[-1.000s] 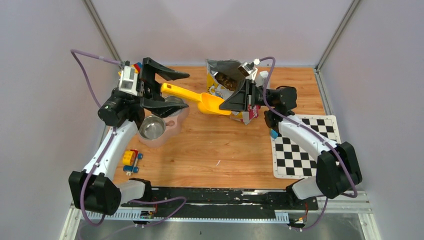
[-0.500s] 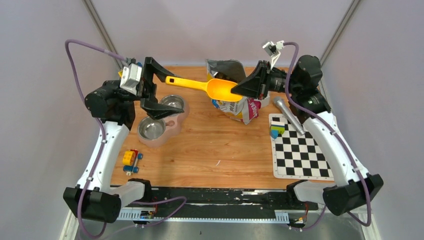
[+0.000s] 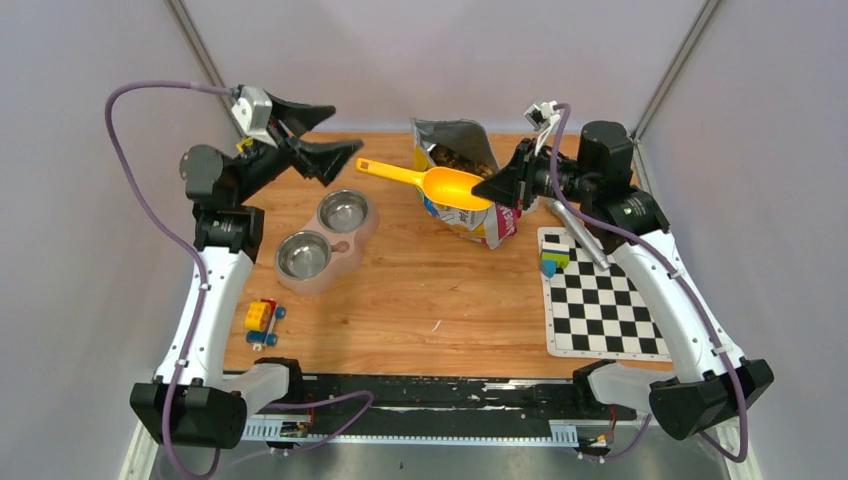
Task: Serve the pet food
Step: Adjust the spatula.
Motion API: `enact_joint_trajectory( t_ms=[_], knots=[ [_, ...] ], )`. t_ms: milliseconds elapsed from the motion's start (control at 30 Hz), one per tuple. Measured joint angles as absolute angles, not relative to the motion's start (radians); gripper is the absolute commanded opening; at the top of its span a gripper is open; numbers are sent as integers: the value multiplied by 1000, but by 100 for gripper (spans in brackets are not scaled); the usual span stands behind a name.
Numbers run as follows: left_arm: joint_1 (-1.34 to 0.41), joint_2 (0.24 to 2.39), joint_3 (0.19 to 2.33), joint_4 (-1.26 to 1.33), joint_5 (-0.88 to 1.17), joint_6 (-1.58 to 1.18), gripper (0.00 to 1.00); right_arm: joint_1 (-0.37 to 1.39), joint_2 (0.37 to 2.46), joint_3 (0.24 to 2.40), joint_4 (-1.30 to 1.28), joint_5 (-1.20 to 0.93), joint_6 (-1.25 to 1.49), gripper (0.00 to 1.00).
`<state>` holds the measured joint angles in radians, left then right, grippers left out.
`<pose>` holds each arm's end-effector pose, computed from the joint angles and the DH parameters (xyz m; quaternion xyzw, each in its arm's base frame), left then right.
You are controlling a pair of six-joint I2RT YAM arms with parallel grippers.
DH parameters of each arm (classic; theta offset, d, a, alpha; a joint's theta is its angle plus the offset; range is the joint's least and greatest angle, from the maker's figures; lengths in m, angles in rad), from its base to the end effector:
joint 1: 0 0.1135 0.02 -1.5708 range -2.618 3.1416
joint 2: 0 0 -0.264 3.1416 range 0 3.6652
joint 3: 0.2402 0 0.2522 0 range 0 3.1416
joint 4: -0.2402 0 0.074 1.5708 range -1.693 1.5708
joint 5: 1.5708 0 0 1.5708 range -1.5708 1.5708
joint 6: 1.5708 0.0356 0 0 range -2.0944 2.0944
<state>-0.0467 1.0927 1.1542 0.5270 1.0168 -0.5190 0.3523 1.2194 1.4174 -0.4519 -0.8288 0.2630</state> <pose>0.2148 -0.0403 0.4743 0.3209 0.5010 -0.4354 0.6756 0.2279 0.1117 0.4437 -0.2784 0.7123 0.4731 0.4374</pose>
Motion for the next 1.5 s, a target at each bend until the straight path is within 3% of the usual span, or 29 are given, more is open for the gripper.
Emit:
enact_joint_trajectory(
  t_ms=[167, 300, 533, 800, 1100, 1333, 1500],
  knots=[
    [-72, 1147, 1258, 144, 570, -199, 100, 352, 1217, 1394, -478, -693, 251, 0],
    [-132, 1151, 1317, -130, 435, 111, 100, 352, 1227, 1457, -554, -604, 203, 0],
    [-170, 1073, 1407, -573, 597, 561, 100, 352, 1340, 1739, -752, -476, 78, 0],
    [-195, 1037, 1485, -845, 825, 848, 100, 380, 1381, 1736, -910, -491, -16, 0],
    [-331, 1106, 1465, -900, 857, 889, 100, 484, 1395, 1636, -921, -628, -32, 0],
    [-339, 1130, 1428, -907, 879, 888, 100, 487, 1397, 1576, -807, -696, -22, 0],
    [-337, 1119, 1381, -881, 765, 842, 100, 488, 1396, 1564, -770, -634, -17, 0]
  ],
)
